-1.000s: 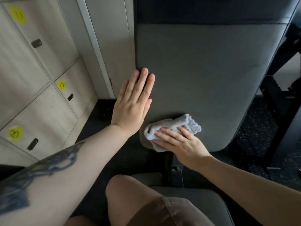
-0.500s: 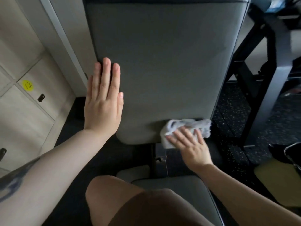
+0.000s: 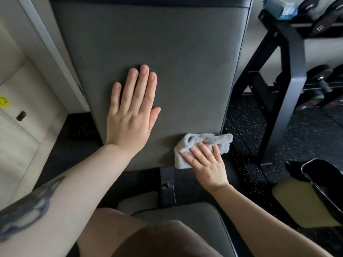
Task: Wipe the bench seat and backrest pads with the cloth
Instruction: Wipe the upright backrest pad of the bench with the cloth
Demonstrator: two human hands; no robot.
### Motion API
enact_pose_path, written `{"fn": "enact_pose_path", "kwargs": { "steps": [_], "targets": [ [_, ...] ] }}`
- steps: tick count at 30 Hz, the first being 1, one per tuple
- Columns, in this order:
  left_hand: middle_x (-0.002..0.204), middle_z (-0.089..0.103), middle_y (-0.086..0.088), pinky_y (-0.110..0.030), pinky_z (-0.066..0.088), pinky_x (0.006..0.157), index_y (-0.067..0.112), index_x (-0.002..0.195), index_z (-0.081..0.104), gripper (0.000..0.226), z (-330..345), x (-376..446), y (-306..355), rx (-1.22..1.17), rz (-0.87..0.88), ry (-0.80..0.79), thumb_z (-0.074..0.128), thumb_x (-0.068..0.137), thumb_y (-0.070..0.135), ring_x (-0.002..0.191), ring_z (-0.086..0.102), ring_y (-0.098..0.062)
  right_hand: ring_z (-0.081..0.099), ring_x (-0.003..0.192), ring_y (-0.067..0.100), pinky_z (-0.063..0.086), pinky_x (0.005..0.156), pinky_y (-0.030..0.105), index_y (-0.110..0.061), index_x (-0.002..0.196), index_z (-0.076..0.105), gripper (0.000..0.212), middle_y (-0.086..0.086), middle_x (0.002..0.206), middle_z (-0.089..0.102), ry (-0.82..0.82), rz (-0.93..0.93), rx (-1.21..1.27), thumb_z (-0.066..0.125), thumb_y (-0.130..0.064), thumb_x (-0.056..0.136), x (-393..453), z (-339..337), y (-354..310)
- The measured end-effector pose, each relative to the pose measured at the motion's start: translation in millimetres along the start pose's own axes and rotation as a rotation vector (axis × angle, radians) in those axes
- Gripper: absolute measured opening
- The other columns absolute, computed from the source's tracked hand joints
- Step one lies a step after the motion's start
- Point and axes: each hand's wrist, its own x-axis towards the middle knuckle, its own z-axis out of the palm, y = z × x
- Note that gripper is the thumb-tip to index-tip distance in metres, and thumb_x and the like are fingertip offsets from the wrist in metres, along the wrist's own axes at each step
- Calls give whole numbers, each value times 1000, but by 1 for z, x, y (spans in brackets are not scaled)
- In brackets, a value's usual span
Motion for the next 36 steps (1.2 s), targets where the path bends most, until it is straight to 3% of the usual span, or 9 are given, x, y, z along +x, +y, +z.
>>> {"fn": "enact_pose_path", "kwargs": {
  "steps": [5,8,13,18,21,27,30,33,36],
  "targets": [
    [157,21,-12,-38,-4,118,9,153,3,65,-3,1,2,24,-15,-21,35,103,36,144,9,-27,5,146,34,3,119,51,-26,148,20,64,14,152,22,157,574,307,43,-14,89,43,-11,-36],
    [158,19,-12,-38,-4,118,10,152,4,64,-7,3,1,11,-18,-42,34,103,35,144,8,-27,11,144,40,9,117,58,-15,149,21,53,23,154,23,343,837,455,35,-23,98,100,-36,-45],
    [159,8,-6,-37,3,119,12,153,5,61,-16,1,-10,-54,60,-70,34,104,33,147,4,-22,19,141,40,0,116,53,-12,145,37,53,21,151,34,420,486,262,48,-26,94,168,-72,-13],
    [160,10,2,-33,9,119,15,153,16,60,-18,-7,-43,14,198,-52,41,102,32,148,3,-12,11,143,20,2,117,45,-30,148,24,77,-4,148,27,-19,-68,15,52,-15,78,55,-31,-2],
    [160,13,3,-36,10,119,17,153,19,59,-17,-21,-58,75,242,-65,42,101,33,148,5,-13,11,143,19,-1,118,42,-35,151,15,77,-5,148,28,23,-38,35,45,-15,83,57,-37,13],
    [161,-2,7,-39,6,119,20,154,12,59,-18,-34,-58,41,185,-112,38,102,33,148,-1,-13,-4,148,28,-4,118,52,-24,152,18,70,6,158,15,285,563,367,50,-14,90,126,-56,-46],
    [161,-4,8,-38,4,119,22,154,9,59,-19,-35,-54,17,149,-133,36,103,32,148,-3,-12,-2,147,23,9,115,60,-33,153,8,77,1,153,21,76,268,328,42,-15,87,79,-28,-101],
    [160,1,7,-38,3,119,21,154,9,58,-19,-38,-56,24,154,-144,35,103,32,148,-4,-12,16,141,19,26,110,51,-32,148,25,69,-7,147,32,-77,-18,199,43,-15,83,35,-10,-96],
    [159,7,6,-38,5,119,21,154,11,58,-21,-35,-58,25,165,-143,36,103,32,148,1,-14,34,132,24,22,107,50,-29,140,37,62,0,137,54,-31,47,138,44,-13,81,19,-7,-48]
  ]
}}
